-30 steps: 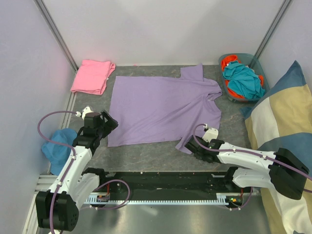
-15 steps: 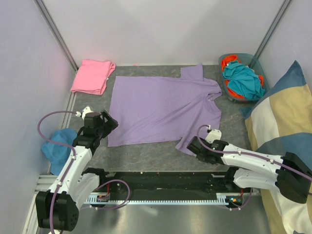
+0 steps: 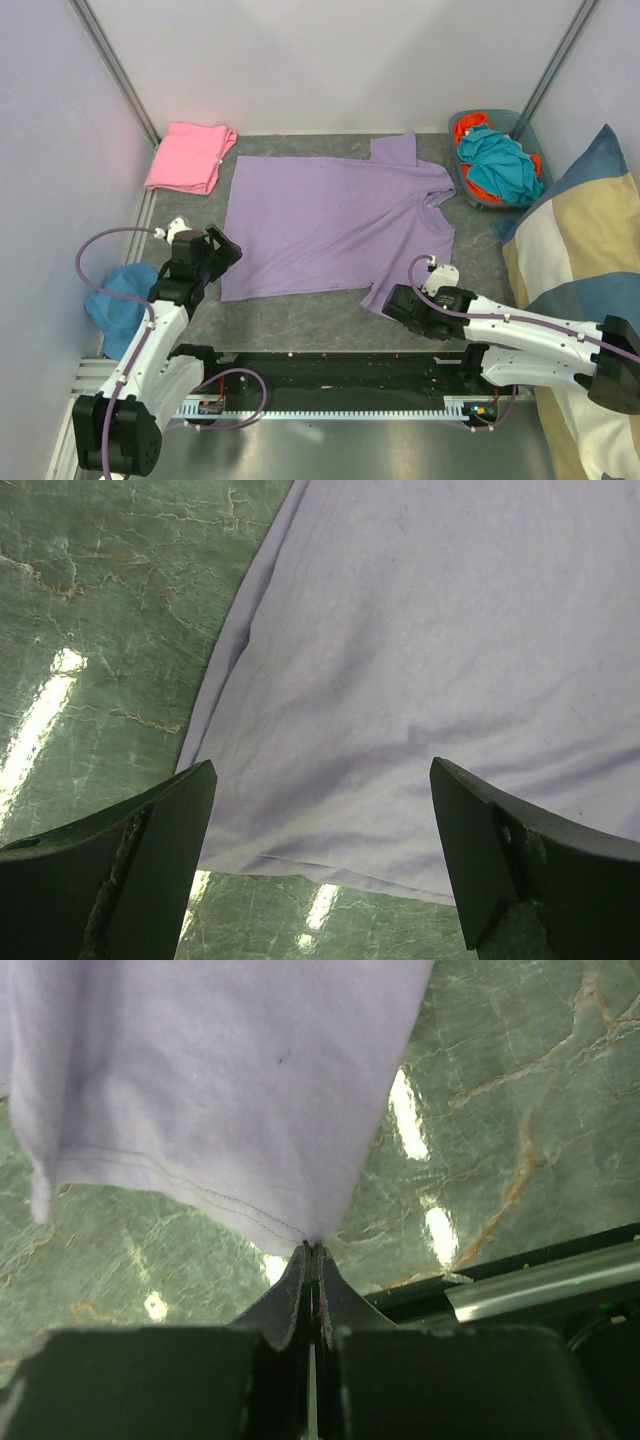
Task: Fold and stack the t-shirts
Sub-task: Flatten out the tshirt
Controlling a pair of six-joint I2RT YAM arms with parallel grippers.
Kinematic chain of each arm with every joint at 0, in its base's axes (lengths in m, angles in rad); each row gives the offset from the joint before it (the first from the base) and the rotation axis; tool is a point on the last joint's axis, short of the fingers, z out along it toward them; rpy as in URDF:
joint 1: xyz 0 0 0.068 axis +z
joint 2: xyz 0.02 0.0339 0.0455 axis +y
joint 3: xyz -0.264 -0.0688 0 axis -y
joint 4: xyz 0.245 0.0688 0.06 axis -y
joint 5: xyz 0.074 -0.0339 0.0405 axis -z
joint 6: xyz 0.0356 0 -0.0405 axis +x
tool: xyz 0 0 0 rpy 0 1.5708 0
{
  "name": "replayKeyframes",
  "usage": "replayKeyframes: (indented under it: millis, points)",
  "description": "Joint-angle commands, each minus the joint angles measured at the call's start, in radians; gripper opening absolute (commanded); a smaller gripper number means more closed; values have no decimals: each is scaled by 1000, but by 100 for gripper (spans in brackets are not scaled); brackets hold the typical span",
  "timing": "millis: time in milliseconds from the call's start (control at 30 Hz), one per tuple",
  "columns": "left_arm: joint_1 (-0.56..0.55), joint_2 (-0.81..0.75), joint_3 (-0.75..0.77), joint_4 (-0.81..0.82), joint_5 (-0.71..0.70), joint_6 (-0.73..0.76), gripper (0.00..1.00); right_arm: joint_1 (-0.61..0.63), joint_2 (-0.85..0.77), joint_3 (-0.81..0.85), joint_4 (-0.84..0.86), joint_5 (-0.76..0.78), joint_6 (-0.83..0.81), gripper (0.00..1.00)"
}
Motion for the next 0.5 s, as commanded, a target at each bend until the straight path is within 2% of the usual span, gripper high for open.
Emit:
replayKeyframes:
  millis: [0,167,200,233,267,300,367,467]
  points:
    - [-4,-22,-7,29,-23,20,96,43,-10,63,-109,48,74,0]
    - [-4,-17,-8,31,-28,12,96,90,-15,99,-183,67,120,0]
    - [-4,-16,-7,32,-32,11,96,102,-16,109,-194,74,133,5]
    - [-4,-13,-7,36,-35,11,96,107,-18,116,-205,80,140,16]
    - [-4,-10,-7,39,-40,11,96,116,-19,123,-232,88,146,35]
    - [-4,0,-2,49,-48,11,96,122,-22,145,-249,106,166,42]
    - [-4,16,9,62,-55,8,96,141,-32,171,-309,135,188,53]
    - [-4,72,59,94,-65,6,96,146,-42,235,-376,209,205,61]
